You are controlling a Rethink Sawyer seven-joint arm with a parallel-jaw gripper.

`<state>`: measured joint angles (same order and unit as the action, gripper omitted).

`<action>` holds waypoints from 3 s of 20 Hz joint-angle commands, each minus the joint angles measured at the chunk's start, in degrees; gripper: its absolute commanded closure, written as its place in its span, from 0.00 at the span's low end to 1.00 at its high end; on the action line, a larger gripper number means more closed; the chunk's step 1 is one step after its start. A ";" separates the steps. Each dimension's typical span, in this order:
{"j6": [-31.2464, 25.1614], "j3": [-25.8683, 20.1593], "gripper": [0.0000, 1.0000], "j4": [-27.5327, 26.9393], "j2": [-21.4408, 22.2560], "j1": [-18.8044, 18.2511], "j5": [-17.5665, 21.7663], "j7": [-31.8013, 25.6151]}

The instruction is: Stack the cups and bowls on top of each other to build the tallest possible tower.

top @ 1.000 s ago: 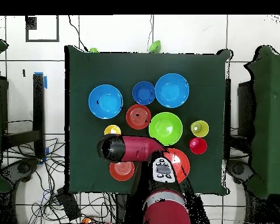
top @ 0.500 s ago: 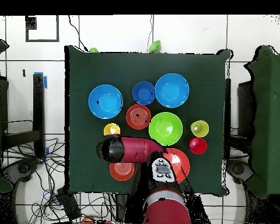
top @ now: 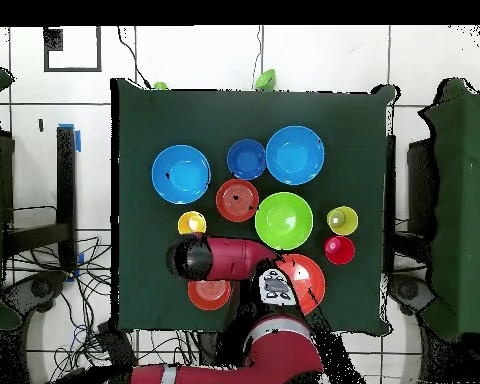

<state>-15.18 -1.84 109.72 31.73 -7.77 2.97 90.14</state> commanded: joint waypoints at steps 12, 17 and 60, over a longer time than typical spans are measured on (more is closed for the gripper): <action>-14.35 -4.20 0.00 3.83 11.83 1.64 0.07 4.07; -16.71 -3.69 0.00 2.36 12.58 1.98 0.31 4.49; -2.56 -2.83 0.00 -7.61 0.60 1.62 5.13 4.13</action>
<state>-20.75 -1.58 104.61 37.02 -6.47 4.30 90.14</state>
